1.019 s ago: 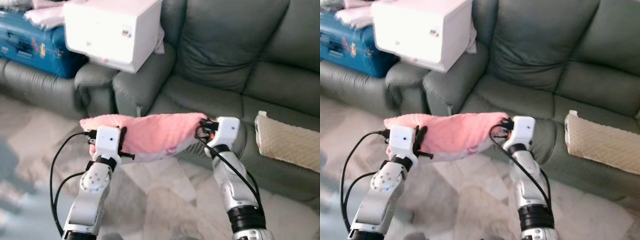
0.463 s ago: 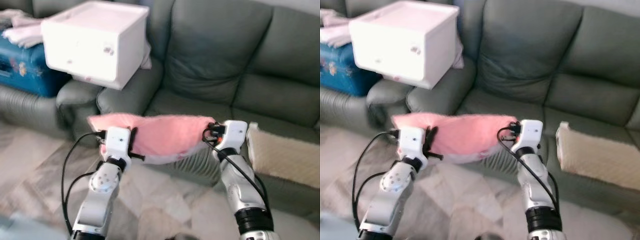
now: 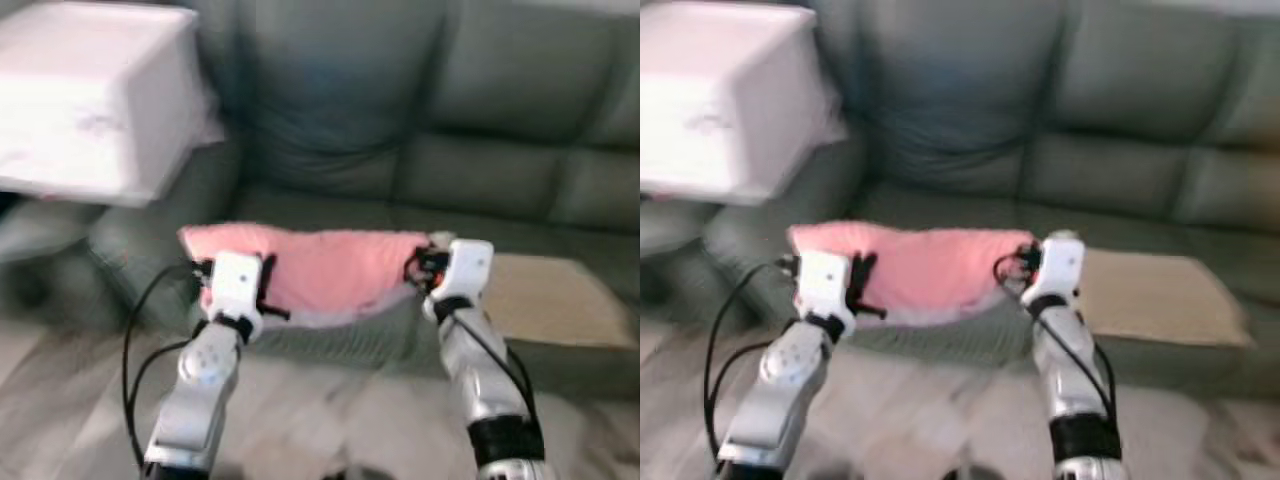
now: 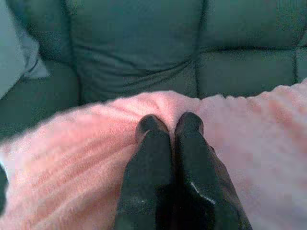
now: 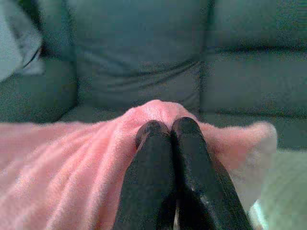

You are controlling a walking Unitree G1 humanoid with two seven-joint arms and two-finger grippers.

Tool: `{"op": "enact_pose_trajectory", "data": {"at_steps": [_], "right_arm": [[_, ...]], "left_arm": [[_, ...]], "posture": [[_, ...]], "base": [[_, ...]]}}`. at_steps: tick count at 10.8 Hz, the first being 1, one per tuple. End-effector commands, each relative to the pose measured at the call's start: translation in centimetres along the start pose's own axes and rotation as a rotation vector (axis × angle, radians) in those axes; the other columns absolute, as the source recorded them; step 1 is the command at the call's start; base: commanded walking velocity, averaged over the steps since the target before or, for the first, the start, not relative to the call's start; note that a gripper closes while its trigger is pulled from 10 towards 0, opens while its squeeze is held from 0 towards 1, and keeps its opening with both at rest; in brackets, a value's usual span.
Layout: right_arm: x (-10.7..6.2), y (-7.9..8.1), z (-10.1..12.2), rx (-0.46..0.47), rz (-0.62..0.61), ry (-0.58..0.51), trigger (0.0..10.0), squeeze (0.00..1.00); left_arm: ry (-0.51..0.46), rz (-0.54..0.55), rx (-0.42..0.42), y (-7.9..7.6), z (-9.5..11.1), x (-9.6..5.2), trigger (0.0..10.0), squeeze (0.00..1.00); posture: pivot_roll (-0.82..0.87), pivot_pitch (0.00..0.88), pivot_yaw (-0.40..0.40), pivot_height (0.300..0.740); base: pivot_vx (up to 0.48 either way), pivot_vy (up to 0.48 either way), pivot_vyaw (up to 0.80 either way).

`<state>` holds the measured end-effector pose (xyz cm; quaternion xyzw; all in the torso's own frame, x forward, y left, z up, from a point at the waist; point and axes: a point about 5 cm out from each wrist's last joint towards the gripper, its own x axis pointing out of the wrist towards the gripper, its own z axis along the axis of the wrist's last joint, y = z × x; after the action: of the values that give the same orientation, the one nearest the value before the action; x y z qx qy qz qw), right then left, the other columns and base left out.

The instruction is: Move the pillow to the sofa

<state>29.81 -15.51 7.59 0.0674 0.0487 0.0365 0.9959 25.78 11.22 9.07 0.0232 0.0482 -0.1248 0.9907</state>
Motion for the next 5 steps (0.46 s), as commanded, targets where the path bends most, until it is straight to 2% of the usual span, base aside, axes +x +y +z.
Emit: {"op": "enact_pose_trajectory", "data": {"at_steps": [1, 3, 5], "right_arm": [[0.28, 1.16, 0.29, 0.005, 0.034, -0.008, 10.0, 0.00], [0.21, 1.15, 0.26, 0.000, 0.034, -0.009, 10.0, 0.00], [-0.09, 1.01, 0.03, 0.002, 0.032, -0.003, 10.0, 0.00]], "left_arm": [[-0.029, 0.013, 0.010, 0.60, 0.66, -0.14, 10.0, 0.00], [-0.022, 0.014, 0.011, 0.58, 0.53, -0.25, 10.0, 0.00], [-0.003, 0.048, 0.019, 0.74, 0.11, -0.35, 10.0, 0.00]], "posture": [[0.07, 0.000, -0.067, 0.740], [0.07, 0.000, -0.065, 0.740], [0.07, 0.000, -0.064, 0.740]], "base": [[0.326, 0.000, -0.80], [0.322, 0.000, 0.00], [0.000, 0.000, 0.00]]}}
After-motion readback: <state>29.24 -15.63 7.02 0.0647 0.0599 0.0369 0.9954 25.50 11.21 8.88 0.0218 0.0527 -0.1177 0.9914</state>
